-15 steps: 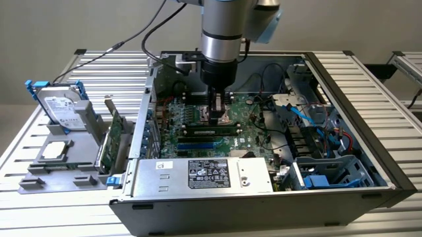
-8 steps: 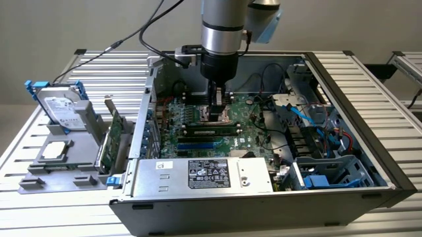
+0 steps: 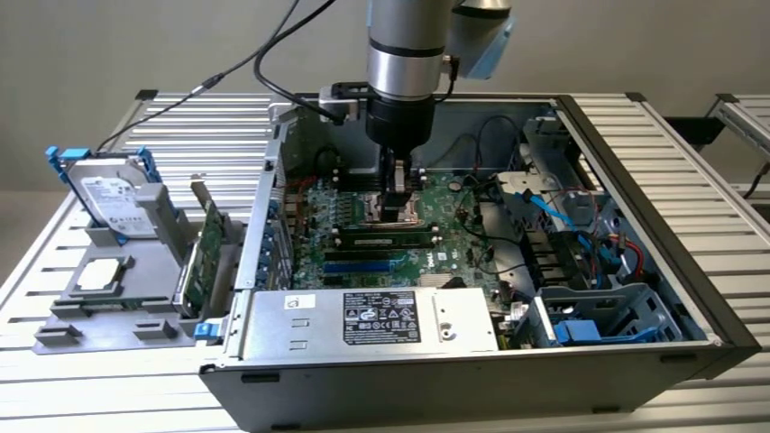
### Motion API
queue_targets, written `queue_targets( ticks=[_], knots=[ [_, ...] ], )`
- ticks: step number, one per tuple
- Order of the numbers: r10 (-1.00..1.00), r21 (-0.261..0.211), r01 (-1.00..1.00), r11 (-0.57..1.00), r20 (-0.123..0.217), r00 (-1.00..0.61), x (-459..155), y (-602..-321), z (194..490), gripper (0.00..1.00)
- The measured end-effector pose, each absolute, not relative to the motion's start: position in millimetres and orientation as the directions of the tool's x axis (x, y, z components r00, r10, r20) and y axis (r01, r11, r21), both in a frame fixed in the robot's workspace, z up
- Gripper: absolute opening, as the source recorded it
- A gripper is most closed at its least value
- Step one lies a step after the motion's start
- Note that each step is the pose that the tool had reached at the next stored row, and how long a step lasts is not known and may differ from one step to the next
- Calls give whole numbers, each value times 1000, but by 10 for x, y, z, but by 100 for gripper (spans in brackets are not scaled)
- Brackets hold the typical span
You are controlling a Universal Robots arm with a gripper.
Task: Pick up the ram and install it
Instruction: 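Press down the ram until it locks into place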
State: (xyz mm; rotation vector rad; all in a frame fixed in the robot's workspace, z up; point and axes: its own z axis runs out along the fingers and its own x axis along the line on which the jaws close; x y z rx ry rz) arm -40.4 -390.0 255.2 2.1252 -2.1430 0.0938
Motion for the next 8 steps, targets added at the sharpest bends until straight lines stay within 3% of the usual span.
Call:
queue_targets(
  ticks=[8],
  knots=[
    [-991, 42, -999, 11, 130, -5, -404, -3901, 2552, 11]
  ],
)
